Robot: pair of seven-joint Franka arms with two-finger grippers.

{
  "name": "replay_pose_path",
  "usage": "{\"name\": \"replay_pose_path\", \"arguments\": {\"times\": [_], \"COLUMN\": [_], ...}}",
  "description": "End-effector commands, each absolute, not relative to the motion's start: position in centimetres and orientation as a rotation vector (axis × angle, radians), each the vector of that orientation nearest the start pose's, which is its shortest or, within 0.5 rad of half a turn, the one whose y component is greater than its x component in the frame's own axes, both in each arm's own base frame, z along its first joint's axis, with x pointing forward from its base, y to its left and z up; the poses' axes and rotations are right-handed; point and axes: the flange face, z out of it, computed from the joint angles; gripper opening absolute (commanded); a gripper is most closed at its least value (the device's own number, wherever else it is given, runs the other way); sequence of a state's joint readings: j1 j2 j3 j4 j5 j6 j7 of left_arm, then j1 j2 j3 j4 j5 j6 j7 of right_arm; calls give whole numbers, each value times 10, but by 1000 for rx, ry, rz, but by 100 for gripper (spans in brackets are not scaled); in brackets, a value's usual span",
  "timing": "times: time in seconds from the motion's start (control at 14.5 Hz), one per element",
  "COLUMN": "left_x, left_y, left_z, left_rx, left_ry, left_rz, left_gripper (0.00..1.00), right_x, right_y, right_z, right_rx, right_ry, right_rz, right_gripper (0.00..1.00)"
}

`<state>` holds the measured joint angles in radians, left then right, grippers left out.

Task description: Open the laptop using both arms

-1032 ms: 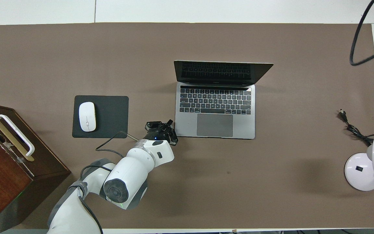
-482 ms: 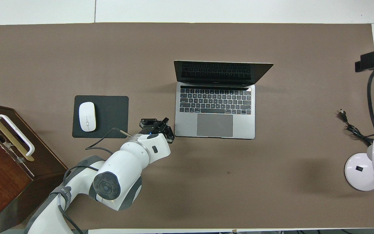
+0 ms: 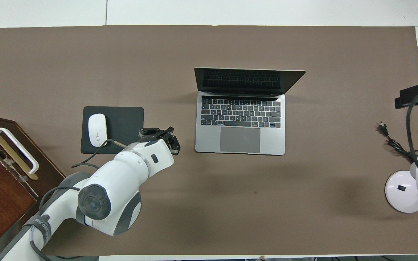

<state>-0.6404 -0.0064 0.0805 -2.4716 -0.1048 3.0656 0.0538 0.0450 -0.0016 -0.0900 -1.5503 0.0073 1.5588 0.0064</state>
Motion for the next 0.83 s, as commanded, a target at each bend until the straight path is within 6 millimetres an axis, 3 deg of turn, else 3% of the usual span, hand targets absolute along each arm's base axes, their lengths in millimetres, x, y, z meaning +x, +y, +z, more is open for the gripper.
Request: {"name": "replay_pose_path", "arguments": {"times": [0.0,0.28,0.55,0.76], "left_x": [447,473,501,509], "left_y": [-250,-229,-206,-166], "left_z": [372,405,462,497], "left_rx": [-3086,-3071,-3057,-3062], "left_ry": [801,813,900,867], "left_rz": [-899,-836,-667,-610], "left_gripper": [0,0,0,0], "right_x": [540,541,542,542], "right_y": [-27,-25,-22,-21], "right_z": [616,603,594,594], "right_rx": [-3147,-3145,-3143,-3143], "right_ry": [115,139,160,165], "right_rz": [-24,5,-12,-10], "right_gripper": [100,100,100,100]}}
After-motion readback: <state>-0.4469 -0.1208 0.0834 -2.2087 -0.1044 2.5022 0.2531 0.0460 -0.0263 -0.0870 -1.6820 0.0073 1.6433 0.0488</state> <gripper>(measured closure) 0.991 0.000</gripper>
